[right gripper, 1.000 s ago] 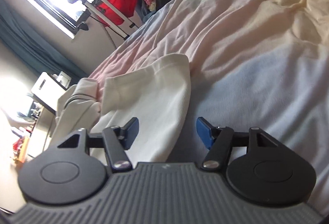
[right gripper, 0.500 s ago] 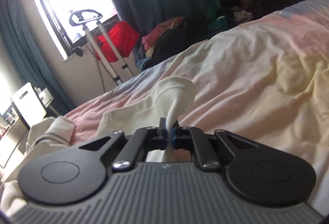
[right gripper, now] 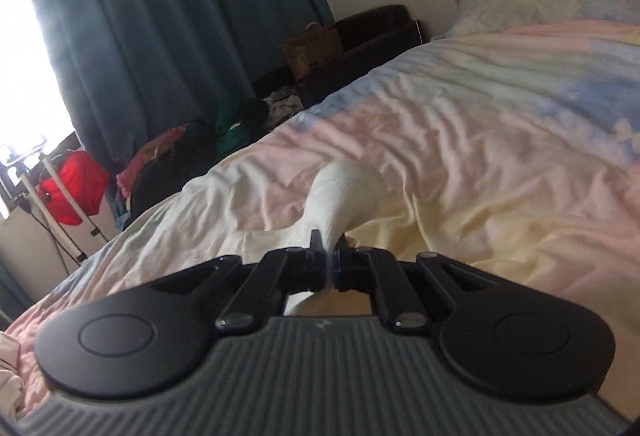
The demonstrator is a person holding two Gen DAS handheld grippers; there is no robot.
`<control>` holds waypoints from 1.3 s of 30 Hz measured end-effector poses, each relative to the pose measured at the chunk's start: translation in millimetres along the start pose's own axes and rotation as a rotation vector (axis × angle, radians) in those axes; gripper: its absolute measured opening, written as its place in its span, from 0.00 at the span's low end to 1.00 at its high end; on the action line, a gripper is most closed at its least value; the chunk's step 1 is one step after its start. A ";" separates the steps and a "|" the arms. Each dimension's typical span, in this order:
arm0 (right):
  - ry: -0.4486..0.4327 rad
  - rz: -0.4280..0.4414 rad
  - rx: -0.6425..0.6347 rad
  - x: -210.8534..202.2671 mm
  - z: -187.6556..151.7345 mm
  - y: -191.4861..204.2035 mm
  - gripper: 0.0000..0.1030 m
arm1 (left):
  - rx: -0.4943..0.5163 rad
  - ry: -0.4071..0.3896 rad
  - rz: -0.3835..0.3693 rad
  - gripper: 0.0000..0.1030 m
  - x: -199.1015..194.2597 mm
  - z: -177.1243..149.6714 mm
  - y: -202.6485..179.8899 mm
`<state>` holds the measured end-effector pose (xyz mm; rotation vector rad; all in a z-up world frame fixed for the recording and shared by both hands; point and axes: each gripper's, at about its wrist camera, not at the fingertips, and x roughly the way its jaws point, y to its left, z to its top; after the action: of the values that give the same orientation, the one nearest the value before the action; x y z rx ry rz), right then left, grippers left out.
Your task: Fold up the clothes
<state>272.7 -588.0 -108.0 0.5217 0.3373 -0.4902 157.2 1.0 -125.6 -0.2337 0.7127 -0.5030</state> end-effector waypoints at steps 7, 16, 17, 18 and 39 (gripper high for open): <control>-0.022 -0.172 0.299 -30.6 -44.5 -6.6 0.06 | -0.641 0.002 0.170 0.89 -28.9 -11.6 113.3; -0.037 -0.198 0.371 -38.0 -54.8 -12.4 0.06 | -1.337 -0.274 0.022 0.57 -70.7 -68.7 200.7; -0.037 -0.193 0.369 -36.6 -54.1 -13.1 0.06 | -1.406 -0.294 0.019 0.49 -72.7 -75.8 207.9; -0.037 -0.186 0.369 -34.7 -52.9 -14.0 0.06 | -1.465 -0.307 0.020 0.36 -74.4 -81.5 214.0; -0.048 -0.185 0.309 -95.2 -33.6 -42.1 0.06 | -1.004 -0.143 0.428 0.05 -266.9 15.5 209.8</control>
<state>165.3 -567.5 -111.5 0.7815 0.2663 -0.7396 71.0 318.7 -41.1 -1.0174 0.8008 0.3190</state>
